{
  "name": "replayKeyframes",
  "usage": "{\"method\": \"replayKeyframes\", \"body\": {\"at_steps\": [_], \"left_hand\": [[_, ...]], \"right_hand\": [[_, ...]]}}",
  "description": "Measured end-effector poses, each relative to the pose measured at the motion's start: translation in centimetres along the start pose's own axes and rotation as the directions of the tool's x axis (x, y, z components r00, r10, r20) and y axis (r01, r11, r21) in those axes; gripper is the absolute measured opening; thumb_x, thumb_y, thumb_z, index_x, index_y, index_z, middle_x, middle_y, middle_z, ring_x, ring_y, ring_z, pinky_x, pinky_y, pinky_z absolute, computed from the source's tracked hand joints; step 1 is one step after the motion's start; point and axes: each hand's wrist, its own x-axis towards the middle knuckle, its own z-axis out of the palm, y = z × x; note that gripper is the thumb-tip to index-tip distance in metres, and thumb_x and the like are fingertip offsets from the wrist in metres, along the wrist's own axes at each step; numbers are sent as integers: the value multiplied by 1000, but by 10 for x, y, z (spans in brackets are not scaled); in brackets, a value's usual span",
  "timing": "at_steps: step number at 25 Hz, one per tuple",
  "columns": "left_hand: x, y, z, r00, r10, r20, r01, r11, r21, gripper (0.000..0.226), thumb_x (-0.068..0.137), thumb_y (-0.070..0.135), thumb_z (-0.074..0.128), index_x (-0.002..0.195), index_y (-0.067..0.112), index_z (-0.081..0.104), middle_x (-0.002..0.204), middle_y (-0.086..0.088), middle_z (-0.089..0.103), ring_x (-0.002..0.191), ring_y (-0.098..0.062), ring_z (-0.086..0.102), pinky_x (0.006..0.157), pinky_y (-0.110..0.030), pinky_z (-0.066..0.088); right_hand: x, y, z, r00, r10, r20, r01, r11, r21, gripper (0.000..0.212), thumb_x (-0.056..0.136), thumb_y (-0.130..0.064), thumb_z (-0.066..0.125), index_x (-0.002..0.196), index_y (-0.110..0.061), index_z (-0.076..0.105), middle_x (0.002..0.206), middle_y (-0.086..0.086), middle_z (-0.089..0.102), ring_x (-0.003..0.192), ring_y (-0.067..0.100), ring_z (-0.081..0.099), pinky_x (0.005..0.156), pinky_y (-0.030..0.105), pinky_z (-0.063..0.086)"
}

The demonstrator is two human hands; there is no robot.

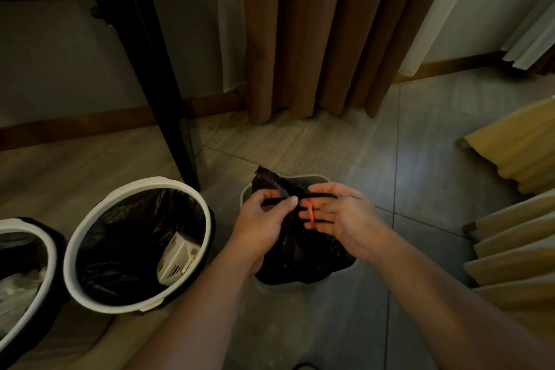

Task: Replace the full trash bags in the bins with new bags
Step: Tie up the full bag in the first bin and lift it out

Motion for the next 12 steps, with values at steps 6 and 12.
{"method": "replayKeyframes", "body": {"at_steps": [6, 12], "left_hand": [[2, -6, 9, 999, -30, -43, 34, 993, 113, 9, 96, 15, 73, 91, 15, 81, 77, -1, 76, 67, -8, 68, 65, -25, 57], [3, -19, 4, 990, 69, -125, -32, 962, 272, 8, 85, 37, 82, 82, 30, 80, 79, 6, 79, 80, -13, 76, 72, -35, 61]], "right_hand": [[4, 6, 5, 1000, 8, 2, -8, 1000, 25, 29, 98, 9, 53, 114, -4, 74, 104, 22, 78, 93, 36, 77, 79, 47, 63], [6, 16, 9, 1000, 20, 12, -20, 998, 61, 24, 100, 7, 56, 115, -2, 72, 109, 23, 78, 95, 34, 78, 76, 40, 63]]}}
